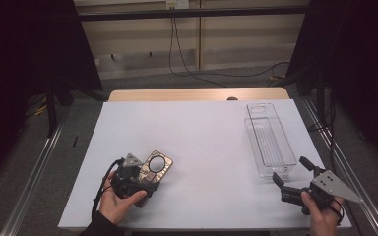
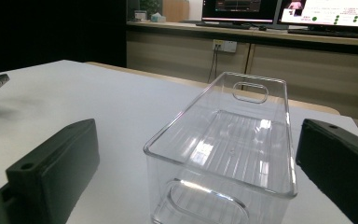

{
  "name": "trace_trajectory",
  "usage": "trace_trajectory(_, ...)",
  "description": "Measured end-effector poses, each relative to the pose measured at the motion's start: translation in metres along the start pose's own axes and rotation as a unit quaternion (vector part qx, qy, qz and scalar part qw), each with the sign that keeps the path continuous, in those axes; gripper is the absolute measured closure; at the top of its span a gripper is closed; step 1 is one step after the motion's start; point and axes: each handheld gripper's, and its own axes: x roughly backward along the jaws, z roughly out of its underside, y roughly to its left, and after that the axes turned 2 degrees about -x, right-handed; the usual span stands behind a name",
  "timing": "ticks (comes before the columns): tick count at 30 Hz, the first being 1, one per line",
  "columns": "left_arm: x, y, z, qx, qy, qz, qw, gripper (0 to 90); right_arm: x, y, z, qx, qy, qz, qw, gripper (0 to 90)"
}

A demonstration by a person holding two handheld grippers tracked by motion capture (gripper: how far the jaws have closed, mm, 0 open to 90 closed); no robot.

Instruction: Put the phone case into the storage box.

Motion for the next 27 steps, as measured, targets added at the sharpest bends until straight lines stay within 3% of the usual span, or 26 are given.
trace_trajectory(4, 0.003, -0.001, -0.002, -0.011, -0.039, 0.014, 0.9991, 12.4, 0.000, 0.000, 0.000, 0.000, 0.002, -0.003, 1.0000, 0.0)
trace_trajectory(10, 0.004, -0.002, -0.003, -0.027, -0.064, 0.032, 0.9971, 12.3, 0.000, 0.001, 0.000, -0.005, -0.002, -0.003, 1.0000, 0.0)
trace_trajectory(13, 0.007, -0.003, -0.004, -0.037, -0.090, 0.038, 0.9945, 12.4, 0.000, 0.001, 0.000, -0.004, -0.001, -0.005, 1.0000, 0.0)
trace_trajectory(18, 0.015, -0.008, -0.006, -0.057, -0.147, 0.050, 0.9862, 12.4, -0.001, 0.002, 0.000, -0.006, 0.002, -0.014, 0.9999, 0.0)
trace_trajectory(24, 0.014, -0.013, -0.006, -0.079, -0.179, 0.068, 0.9783, 12.4, -0.002, 0.004, 0.000, -0.004, 0.003, -0.025, 0.9997, 0.0)
trace_trajectory(27, 0.012, -0.015, -0.006, -0.092, -0.204, 0.083, 0.9712, 12.3, -0.002, 0.004, -0.001, -0.002, 0.002, -0.031, 0.9995, 0.0)
